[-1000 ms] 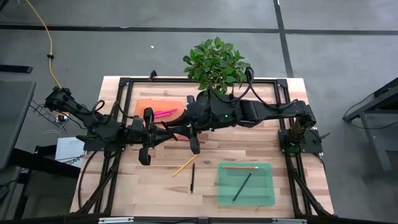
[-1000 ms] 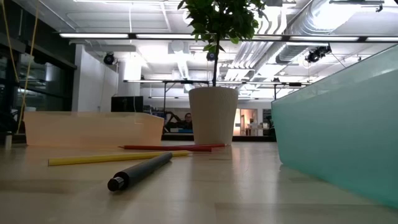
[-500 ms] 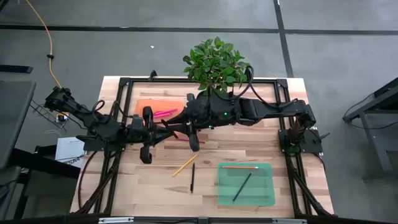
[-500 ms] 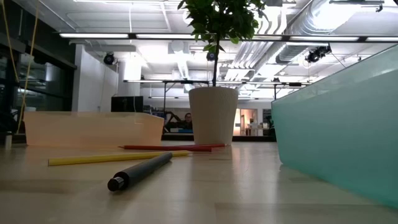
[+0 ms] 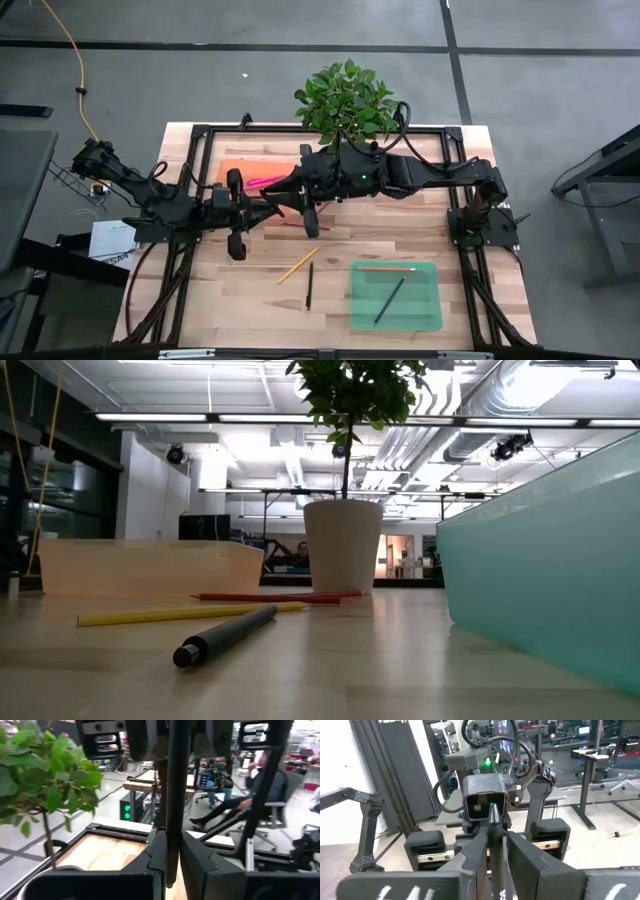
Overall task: Sort pens & pencils
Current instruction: Put the top black pen into the orange bin, then put the black pen into the orange bin
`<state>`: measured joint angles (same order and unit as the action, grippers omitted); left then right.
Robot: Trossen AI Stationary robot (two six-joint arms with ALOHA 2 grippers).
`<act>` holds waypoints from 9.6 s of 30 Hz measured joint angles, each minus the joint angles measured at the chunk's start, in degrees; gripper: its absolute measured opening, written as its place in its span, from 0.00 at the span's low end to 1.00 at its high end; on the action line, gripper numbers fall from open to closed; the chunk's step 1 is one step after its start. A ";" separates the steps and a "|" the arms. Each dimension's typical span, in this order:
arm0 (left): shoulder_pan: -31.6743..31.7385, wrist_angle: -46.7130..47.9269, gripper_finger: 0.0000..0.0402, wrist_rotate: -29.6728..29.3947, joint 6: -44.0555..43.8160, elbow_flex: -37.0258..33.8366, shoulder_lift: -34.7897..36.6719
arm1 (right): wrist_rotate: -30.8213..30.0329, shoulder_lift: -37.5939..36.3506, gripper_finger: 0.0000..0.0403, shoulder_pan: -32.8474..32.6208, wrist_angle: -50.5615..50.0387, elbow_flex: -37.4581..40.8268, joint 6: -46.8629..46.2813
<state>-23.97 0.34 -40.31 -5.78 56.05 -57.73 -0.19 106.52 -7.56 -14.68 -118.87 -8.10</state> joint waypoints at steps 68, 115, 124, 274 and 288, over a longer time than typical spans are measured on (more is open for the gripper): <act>46.53 45.67 0.08 30.44 -1.98 -17.14 1.53 | 6.71 0.02 0.17 0.99 -6.31 0.00 -1.49; 27.17 31.31 0.25 39.72 -6.88 -10.64 10.75 | 4.50 0.02 0.17 -0.88 -27.26 -0.02 -0.48; 5.98 24.63 0.25 21.99 -17.06 -10.69 8.69 | 4.33 0.02 0.17 -2.69 -31.52 -0.02 -2.13; 1.51 25.73 0.25 27.94 -62.11 17.18 -55.84 | -21.88 -20.61 0.17 -31.71 -52.21 0.00 0.22; 1.49 38.67 0.25 26.56 -62.68 23.69 -56.03 | -21.92 -20.63 0.17 -31.45 -52.14 0.00 0.61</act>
<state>-22.48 39.01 -13.75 -68.46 79.74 -113.76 -22.11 85.89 -39.00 -66.83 -118.87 -7.49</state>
